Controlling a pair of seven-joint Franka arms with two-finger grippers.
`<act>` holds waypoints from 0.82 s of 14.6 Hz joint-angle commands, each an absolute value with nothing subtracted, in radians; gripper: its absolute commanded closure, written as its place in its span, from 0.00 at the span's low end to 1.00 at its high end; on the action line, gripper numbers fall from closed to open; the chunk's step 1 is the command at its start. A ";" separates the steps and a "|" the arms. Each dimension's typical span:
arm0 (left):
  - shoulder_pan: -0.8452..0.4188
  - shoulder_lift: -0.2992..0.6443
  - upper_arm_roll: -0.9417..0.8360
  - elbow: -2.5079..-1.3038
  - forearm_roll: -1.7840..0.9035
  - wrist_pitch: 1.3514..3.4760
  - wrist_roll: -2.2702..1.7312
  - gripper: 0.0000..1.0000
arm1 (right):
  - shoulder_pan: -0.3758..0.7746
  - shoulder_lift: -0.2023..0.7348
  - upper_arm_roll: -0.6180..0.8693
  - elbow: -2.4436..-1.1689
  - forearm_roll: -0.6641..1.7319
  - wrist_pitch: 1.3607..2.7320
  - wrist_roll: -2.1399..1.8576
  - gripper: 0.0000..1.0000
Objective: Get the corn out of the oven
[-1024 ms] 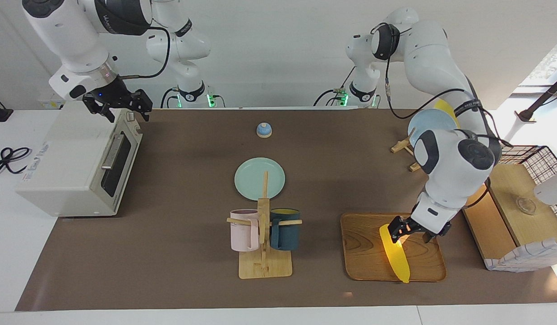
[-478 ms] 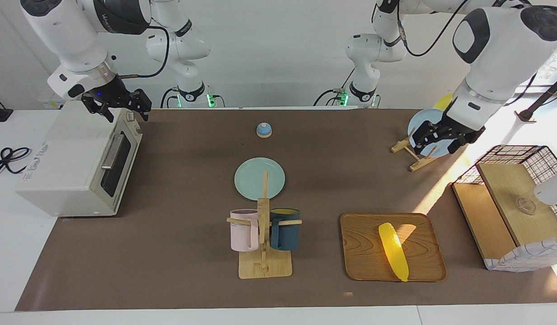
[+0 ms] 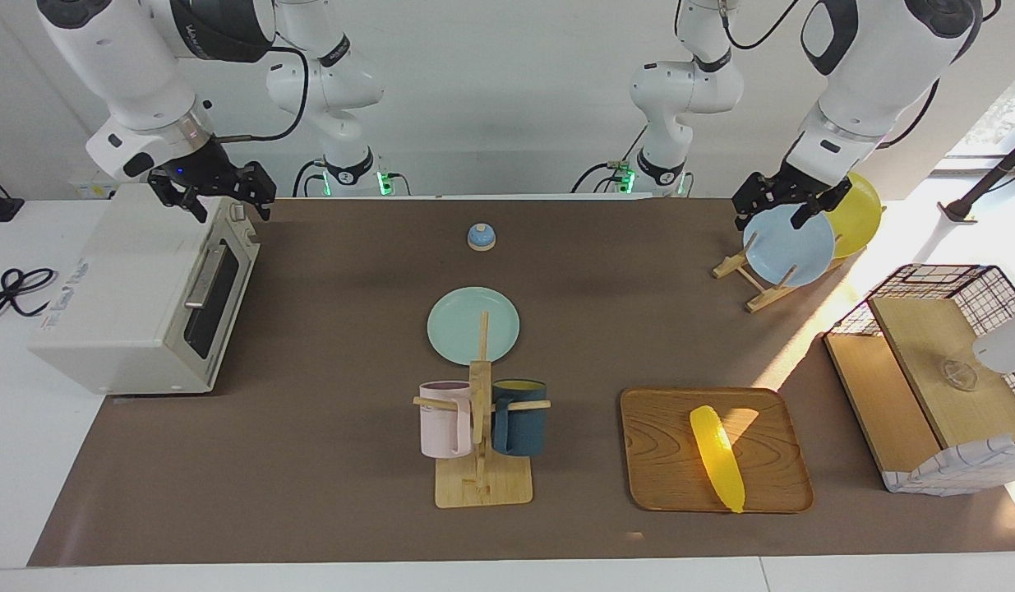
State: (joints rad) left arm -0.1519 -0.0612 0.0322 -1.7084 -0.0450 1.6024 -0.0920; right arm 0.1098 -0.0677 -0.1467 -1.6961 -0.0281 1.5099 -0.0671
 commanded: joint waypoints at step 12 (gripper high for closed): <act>-0.135 -0.017 0.006 -1.690 -0.029 1.638 -0.078 0.00 | 0.097 -0.054 -0.143 -1.674 -0.009 1.502 -0.067 0.00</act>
State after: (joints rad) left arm -0.1449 -0.0315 0.0158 -1.6951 -0.0445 1.6275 -0.0903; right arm 0.1098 -0.0677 -0.1467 -1.6955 -0.0281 1.5099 -0.0671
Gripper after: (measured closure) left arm 0.000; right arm 0.000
